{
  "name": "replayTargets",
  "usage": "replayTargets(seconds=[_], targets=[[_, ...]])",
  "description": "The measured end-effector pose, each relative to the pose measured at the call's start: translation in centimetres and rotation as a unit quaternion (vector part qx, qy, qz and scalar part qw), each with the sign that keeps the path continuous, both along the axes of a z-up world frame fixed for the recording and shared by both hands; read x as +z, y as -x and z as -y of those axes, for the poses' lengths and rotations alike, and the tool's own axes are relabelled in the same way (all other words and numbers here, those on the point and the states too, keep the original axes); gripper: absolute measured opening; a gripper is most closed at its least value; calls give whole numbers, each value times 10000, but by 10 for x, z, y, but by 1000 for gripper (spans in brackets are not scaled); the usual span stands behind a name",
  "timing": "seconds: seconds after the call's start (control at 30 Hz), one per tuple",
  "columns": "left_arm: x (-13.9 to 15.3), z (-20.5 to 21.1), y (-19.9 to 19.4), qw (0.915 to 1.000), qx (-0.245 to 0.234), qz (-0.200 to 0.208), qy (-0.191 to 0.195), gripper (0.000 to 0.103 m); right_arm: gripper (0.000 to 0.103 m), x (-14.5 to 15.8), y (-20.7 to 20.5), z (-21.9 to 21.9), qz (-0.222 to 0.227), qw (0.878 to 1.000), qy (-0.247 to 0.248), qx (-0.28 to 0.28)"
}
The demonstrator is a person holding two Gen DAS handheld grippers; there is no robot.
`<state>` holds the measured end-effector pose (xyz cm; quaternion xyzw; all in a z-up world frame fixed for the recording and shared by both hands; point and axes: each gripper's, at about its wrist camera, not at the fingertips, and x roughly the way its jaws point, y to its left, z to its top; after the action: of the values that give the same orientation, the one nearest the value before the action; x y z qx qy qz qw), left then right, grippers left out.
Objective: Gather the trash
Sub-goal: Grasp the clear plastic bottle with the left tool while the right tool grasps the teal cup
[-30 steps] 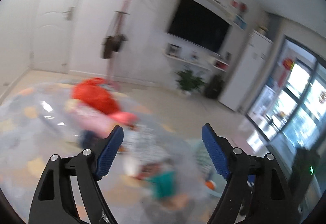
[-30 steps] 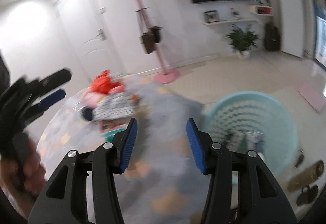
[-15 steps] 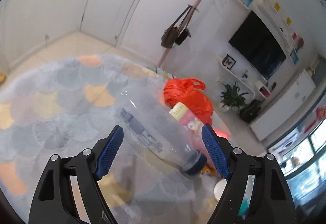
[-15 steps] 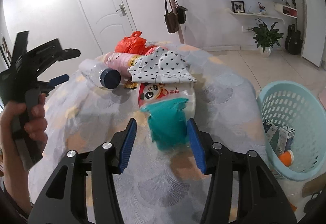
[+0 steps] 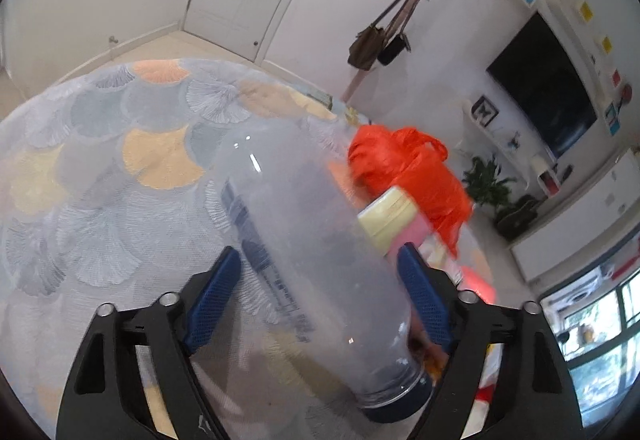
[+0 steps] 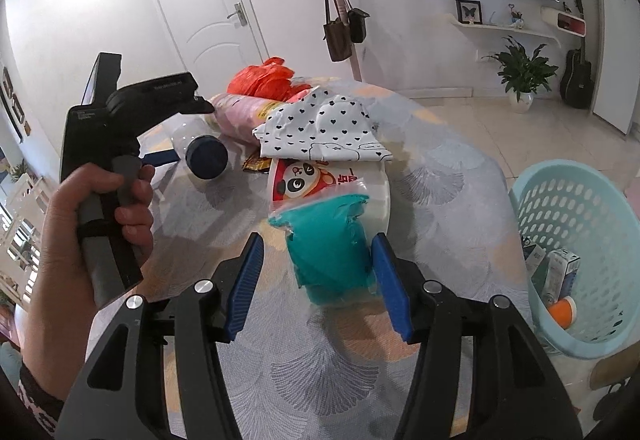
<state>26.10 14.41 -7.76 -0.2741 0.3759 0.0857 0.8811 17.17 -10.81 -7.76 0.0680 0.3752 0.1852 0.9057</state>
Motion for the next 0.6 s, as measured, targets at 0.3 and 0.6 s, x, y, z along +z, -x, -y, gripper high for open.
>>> replayTargets(seconds=[0.3,0.6], targets=[[14,-9,31,9969,-782,-74,97,54,39,-1,-2,0,-48,9999,-45,86],[20,-12,93,9919,-1272,-19,26,53,36,4,8,2,248,9991,-165,292]])
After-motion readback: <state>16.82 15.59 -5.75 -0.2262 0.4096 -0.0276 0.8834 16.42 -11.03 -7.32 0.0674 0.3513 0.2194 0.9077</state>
